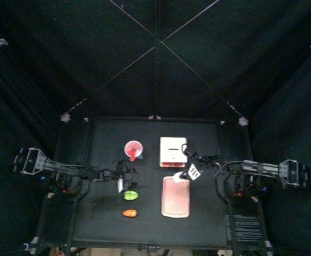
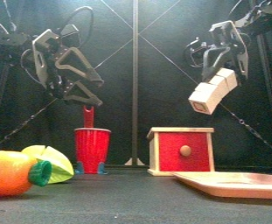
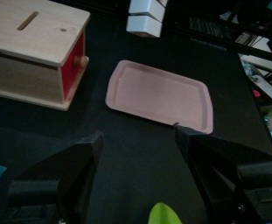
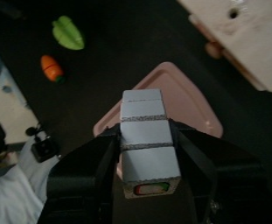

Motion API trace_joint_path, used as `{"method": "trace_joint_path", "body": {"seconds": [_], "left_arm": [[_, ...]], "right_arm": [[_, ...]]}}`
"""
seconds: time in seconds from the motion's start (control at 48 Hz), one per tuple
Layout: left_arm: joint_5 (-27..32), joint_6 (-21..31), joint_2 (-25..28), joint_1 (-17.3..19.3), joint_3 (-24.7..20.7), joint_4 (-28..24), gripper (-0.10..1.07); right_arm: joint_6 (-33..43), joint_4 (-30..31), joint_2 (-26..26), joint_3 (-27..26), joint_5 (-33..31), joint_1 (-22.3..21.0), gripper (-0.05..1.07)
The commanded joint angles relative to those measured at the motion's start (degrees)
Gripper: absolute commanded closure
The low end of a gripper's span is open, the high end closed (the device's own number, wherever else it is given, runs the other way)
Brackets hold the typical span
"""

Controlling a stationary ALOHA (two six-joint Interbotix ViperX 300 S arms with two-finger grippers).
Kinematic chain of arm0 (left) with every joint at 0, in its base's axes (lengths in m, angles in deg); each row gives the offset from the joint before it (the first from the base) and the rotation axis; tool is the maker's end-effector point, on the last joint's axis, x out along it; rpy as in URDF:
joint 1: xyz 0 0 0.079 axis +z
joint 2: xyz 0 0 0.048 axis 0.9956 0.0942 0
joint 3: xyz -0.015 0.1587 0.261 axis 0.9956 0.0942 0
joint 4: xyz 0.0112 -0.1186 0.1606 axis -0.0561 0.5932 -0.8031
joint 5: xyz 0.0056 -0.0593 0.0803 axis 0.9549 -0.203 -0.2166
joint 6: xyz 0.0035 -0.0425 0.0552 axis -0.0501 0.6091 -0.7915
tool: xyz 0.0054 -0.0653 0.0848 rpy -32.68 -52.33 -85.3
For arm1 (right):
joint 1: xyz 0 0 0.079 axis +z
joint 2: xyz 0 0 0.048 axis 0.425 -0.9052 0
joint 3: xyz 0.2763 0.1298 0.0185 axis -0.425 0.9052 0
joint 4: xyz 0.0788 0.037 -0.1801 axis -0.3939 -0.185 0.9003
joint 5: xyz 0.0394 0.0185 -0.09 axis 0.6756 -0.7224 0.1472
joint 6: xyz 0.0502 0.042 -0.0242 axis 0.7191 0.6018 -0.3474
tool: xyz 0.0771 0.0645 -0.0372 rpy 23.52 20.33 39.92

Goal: Place sushi roll on plate

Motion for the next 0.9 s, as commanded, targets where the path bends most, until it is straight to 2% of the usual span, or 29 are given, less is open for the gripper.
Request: {"method": "trace_joint_path", "body": {"seconds": [0.0, 0.125, 0.271, 0.542, 0.75, 0.875], "left_arm": [[-0.44, 0.00, 0.00, 0.00, -0.62, 0.00, 0.00], [-0.53, 0.00, 0.00, 0.00, -0.62, -0.09, 0.00], [-0.44, 0.00, 0.09, 0.00, -0.53, 0.00, 0.00], [-0.44, 0.00, 0.88, 0.09, -0.79, -0.09, 0.00], [-0.53, 0.00, 1.05, 0.09, -0.79, 0.00, 0.00], [-0.53, 0.00, 1.05, 0.09, -0.70, 0.00, 0.00]], "right_arm": [[8.00, 8.09, 1.58, -1.85, 1.05, 2.72, 0.43], [18.81, 17.93, 2.46, -0.53, 5.71, 10.81, 0.43], [31.90, 28.48, 2.99, 0.09, 5.89, 17.05, 0.43], [54.32, 47.81, 2.90, 1.49, -3.25, 25.66, 0.43], [72.25, 61.35, 2.37, 3.78, -5.71, 33.66, 0.43], [82.79, 68.82, 0.53, 4.75, -10.02, 38.14, 0.42]]}}
